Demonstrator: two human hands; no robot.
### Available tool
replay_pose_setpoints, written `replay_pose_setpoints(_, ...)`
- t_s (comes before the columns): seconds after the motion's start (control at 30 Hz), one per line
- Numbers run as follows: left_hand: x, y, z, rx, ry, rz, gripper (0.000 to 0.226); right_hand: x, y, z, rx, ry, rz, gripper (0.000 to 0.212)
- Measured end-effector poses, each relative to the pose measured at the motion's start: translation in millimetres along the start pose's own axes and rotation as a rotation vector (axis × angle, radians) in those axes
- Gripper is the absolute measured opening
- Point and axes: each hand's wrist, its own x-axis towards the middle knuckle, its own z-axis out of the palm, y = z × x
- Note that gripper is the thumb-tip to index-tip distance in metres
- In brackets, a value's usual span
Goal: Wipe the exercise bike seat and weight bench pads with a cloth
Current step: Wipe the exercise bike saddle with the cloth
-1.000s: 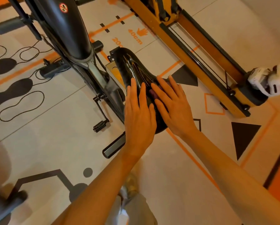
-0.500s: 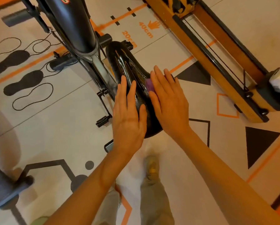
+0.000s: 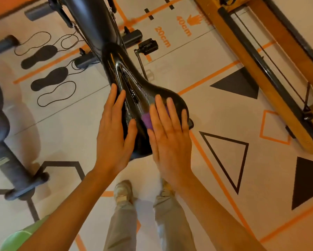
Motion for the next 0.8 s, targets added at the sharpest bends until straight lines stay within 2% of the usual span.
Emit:
replay_pose_setpoints(0.07,-0.6,1.6,0.3,0.005,0.006,-0.014,0.059,-28.0,3.3,-1.7,0.001,-0.011,-0.052,0.047)
replay_pose_setpoints(0.13,0.0,3.3,0.7,0.015,0.006,-0.012,0.059,-10.4,5.6,-3.8,0.029,-0.014,-0.054,0.046)
replay_pose_setpoints(0.27,0.0,3.8,-0.5,0.034,-0.001,-0.013,0.059,74.7,8.8,-15.2,0.294,-0.068,0.229,0.048)
replay_pose_setpoints(0.33,0.1,3.4,-0.3,0.032,-0.006,-0.009,0.060,73.0,9.1,-13.6,0.286,-0.074,0.297,0.049)
replay_pose_setpoints(0.47,0.3,1.0,1.9,0.010,0.016,-0.001,0.060,-11.8,-5.0,-9.5,0.168,-0.016,0.149,0.049)
replay_pose_setpoints(0.57,1.0,-0.1,3.7,0.010,0.024,0.003,0.060,5.2,1.2,-9.6,0.228,-0.011,0.139,0.049)
replay_pose_setpoints(0.67,1.0,-1.0,4.1,0.018,0.030,0.006,0.059,76.7,17.0,-22.5,0.342,-0.163,0.332,0.045)
replay_pose_setpoints(0.7,0.5,-1.0,4.3,0.016,0.033,0.011,0.059,87.0,26.1,-21.5,0.392,-0.248,0.397,0.043)
replay_pose_setpoints(0.73,0.0,-1.4,4.8,0.011,0.038,0.017,0.059,84.5,28.7,-21.3,0.441,-0.252,0.416,0.042)
replay_pose_setpoints(0.8,0.1,-2.4,5.4,-0.001,0.052,0.024,0.059,55.2,19.2,-20.1,0.581,-0.092,0.362,0.044)
